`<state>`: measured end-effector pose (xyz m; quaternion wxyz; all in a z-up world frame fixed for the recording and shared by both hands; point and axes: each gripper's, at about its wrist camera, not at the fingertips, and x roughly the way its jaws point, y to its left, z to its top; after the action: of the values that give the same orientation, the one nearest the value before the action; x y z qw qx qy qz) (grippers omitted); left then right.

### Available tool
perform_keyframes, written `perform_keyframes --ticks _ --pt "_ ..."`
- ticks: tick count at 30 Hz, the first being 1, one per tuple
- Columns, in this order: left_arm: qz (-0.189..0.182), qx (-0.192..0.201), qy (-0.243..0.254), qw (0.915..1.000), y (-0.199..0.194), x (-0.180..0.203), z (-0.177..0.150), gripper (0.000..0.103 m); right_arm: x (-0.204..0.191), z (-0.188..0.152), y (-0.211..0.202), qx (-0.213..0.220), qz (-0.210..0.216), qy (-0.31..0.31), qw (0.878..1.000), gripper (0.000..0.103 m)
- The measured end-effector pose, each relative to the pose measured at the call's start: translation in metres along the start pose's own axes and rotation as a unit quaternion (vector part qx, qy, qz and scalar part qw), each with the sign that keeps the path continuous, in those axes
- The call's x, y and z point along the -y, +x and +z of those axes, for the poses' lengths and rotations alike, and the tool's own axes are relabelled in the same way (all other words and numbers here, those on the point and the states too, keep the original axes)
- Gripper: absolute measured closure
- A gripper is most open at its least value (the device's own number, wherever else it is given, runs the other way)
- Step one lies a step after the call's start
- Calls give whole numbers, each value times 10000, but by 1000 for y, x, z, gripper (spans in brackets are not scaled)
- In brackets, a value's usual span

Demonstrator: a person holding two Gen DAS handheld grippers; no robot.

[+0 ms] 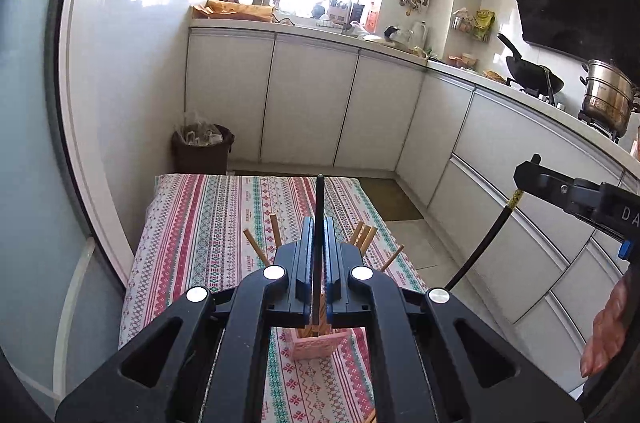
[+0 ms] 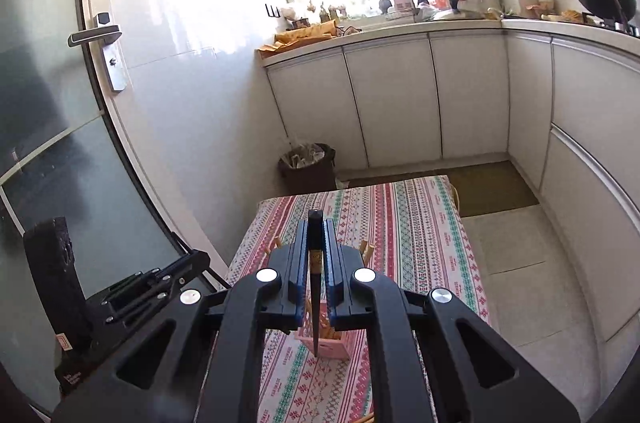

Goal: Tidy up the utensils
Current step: 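Lower both chopsticks into the pink basket and open both tools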

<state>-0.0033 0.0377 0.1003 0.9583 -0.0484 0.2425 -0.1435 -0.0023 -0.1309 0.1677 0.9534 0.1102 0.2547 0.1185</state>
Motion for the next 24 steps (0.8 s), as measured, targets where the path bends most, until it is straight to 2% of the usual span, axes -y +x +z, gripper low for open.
perform_keyframes --ticks 8,14,15,17,19,24 --pt "-13 -160 34 9999 42 2 3 100 -1 9 49 -130 36 -52 9999 95" --pt "-40 -561 7 9984 74 -6 -10 99 -1 1 79 -240 -5 -138 9996 95" --pt "-18 -598 -46 9982 78 -8 -14 97 -2 -1 84 -276 -10 -147 9995 95" --pt "46 -629 -148 9979 82 -13 -18 81 -3 -5 93 -344 -8 -159 9993 96" --pt "21 -548 -206 9983 79 -18 -16 81 -4 -8 98 -374 11 -171 9992 95" --pt "86 -45 -316 9995 54 -27 -6 81 -10 -14 109 -422 19 -234 9988 96"
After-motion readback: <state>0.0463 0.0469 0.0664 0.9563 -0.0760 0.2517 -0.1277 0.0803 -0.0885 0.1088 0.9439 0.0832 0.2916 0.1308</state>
